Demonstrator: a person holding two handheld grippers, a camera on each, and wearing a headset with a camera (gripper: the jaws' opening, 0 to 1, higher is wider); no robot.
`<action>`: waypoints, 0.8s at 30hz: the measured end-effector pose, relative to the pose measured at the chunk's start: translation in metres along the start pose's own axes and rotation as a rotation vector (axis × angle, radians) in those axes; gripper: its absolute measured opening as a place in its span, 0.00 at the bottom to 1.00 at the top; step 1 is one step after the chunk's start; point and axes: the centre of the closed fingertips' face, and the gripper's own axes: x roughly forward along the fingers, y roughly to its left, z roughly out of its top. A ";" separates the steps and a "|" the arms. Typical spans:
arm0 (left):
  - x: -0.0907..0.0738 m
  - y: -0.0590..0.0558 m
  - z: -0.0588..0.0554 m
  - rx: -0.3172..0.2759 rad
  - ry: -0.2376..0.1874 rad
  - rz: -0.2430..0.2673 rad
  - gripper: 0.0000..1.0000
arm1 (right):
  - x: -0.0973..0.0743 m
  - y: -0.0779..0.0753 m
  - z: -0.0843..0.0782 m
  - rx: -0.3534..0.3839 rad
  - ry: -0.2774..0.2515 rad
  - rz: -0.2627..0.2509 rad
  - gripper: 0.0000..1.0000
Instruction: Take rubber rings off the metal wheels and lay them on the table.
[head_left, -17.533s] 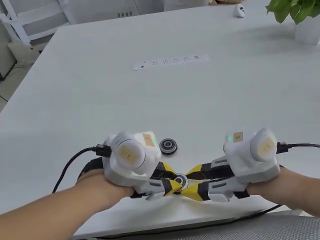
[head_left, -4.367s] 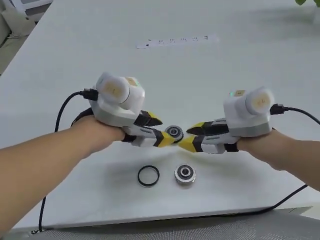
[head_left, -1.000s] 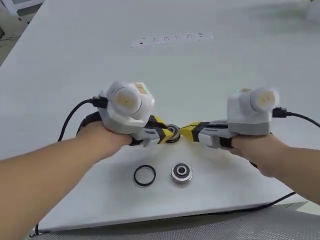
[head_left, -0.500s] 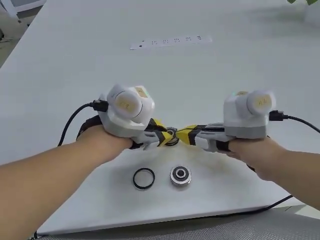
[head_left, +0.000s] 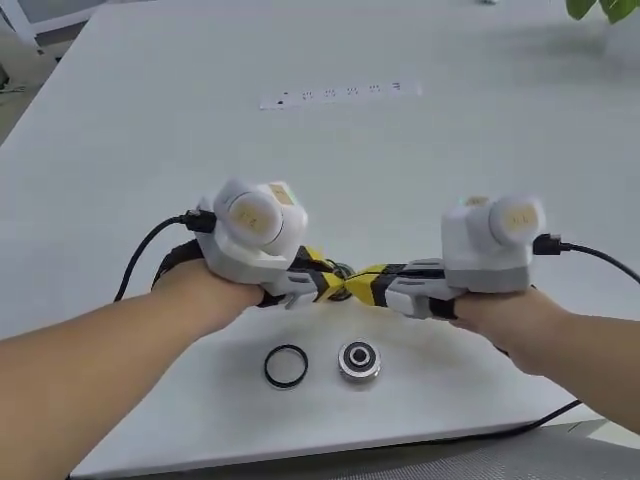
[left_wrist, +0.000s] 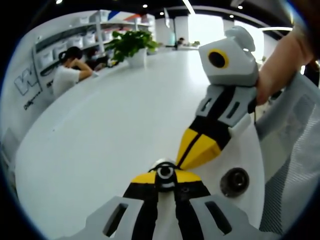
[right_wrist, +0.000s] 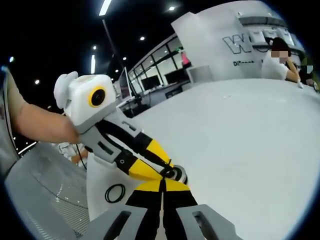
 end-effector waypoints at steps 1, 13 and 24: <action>0.000 0.000 0.000 0.000 0.000 0.001 0.11 | -0.001 0.000 0.000 -0.002 0.000 -0.002 0.00; -0.005 -0.005 0.003 0.023 -0.006 -0.008 0.16 | -0.006 -0.013 0.004 0.052 -0.009 -0.041 0.00; -0.023 -0.010 0.018 -0.010 -0.075 -0.028 0.29 | -0.006 -0.004 0.012 0.049 -0.015 -0.028 0.00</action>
